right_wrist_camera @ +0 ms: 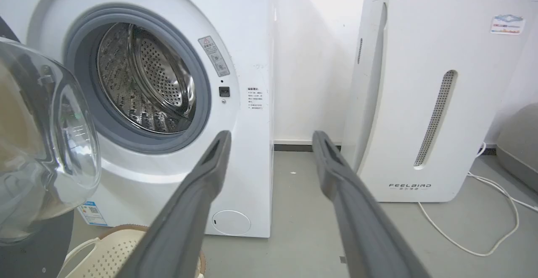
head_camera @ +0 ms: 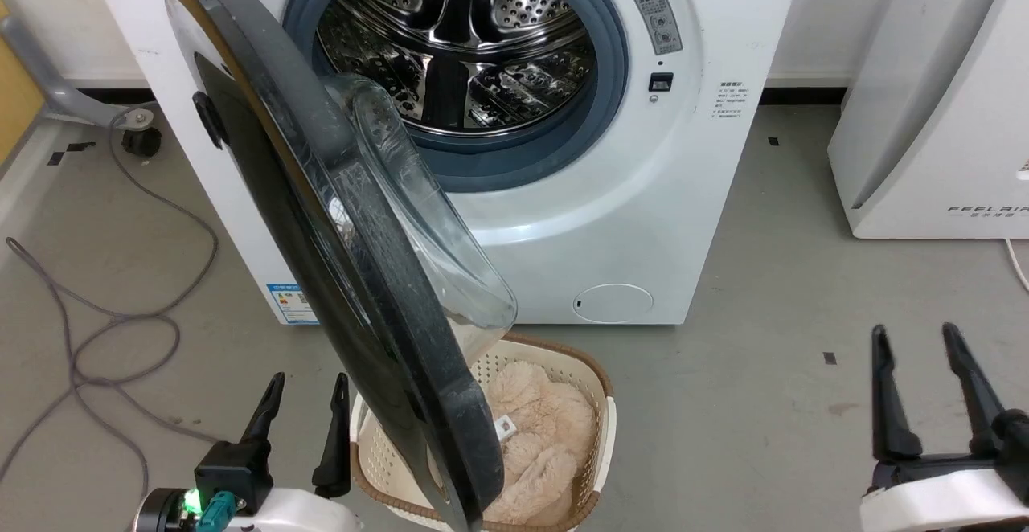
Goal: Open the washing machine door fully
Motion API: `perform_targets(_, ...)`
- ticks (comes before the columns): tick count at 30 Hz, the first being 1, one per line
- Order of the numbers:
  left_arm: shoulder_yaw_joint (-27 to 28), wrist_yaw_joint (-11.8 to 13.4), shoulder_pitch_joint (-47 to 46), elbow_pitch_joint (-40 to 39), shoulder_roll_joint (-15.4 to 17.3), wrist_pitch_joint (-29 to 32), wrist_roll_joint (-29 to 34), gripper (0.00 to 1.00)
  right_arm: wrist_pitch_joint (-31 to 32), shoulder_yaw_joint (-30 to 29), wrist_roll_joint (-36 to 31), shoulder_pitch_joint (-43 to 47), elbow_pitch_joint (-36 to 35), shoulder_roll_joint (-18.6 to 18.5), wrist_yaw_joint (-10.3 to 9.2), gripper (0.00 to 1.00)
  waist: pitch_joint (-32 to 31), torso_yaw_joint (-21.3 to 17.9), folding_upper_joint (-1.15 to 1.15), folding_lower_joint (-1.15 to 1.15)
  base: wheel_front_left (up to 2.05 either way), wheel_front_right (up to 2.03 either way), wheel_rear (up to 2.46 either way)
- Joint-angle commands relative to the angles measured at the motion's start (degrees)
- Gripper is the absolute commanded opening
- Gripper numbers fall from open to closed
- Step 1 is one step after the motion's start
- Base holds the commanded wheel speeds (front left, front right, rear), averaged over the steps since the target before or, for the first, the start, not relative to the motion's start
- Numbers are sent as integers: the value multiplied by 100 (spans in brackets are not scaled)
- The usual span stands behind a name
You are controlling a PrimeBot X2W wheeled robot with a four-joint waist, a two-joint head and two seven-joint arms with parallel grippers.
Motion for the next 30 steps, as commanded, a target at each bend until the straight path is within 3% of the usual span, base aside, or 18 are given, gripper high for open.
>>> perform_targets(1, 20, -3, -36, 2, -3, -32, 42, 100, 97, 67, -40, 150, -131, 33, 5, 100, 8, -8, 0, 1, 0, 0, 0)
perform_targets(6, 48, -16, -60, 10, 9, -32, 70, 100, 500, 359, -105, 446, -552, 35, 5, 100, 12, -24, 0, 1, 0, 0, 0)
perform_targets(13, 48, -41, -50, 52, 22, -32, 109, 97, 582, 505, 52, 547, -528, 36, 5, 100, -9, -31, 0, 1, 0, 0, 0)
perform_targets(14, 44, -43, -47, 58, 21, -32, 111, 36, 581, 515, 66, 545, -521, 36, 5, 100, -14, -30, 0, 1, 0, 0, 0)
perform_targets(15, 38, -49, -43, 65, 20, -32, 108, 0, 581, 522, 70, 544, -515, 36, 5, 100, -19, -28, 0, 1, 0, 0, 0)
perform_targets(30, 74, -64, -133, -165, 47, -32, 40, 0, 610, 515, 162, 520, -435, 36, 5, 100, 0, 32, 0, 1, 0, 0, 0)
